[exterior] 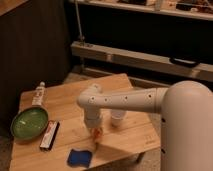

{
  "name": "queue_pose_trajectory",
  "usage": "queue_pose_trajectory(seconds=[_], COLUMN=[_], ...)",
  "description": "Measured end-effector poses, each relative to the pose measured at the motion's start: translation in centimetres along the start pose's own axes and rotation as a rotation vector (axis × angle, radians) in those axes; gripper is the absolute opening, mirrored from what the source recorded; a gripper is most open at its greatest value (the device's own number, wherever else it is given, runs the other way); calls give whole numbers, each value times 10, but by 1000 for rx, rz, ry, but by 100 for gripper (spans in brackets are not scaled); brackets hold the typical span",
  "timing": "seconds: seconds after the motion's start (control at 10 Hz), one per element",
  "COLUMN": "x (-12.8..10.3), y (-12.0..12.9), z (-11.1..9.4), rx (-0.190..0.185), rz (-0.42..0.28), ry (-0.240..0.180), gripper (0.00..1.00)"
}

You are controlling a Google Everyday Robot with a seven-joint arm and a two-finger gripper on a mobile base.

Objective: Drag the pepper across the table

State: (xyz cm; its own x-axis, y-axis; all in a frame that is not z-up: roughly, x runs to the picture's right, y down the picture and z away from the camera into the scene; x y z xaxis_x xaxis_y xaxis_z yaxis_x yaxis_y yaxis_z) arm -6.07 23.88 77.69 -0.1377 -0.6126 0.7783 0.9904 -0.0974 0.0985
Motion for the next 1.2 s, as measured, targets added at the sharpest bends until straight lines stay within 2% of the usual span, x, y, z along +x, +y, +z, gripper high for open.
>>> queue_pose_trajectory(seconds=[0.7,0.9,1.2], x=[-41,-56,-61], y=[-10,-17,-12], z=[4,7,10], rx=[28,51,69], rz=[-23,-28,-12], ry=[-56,-66,-79], gripper=[10,10,10])
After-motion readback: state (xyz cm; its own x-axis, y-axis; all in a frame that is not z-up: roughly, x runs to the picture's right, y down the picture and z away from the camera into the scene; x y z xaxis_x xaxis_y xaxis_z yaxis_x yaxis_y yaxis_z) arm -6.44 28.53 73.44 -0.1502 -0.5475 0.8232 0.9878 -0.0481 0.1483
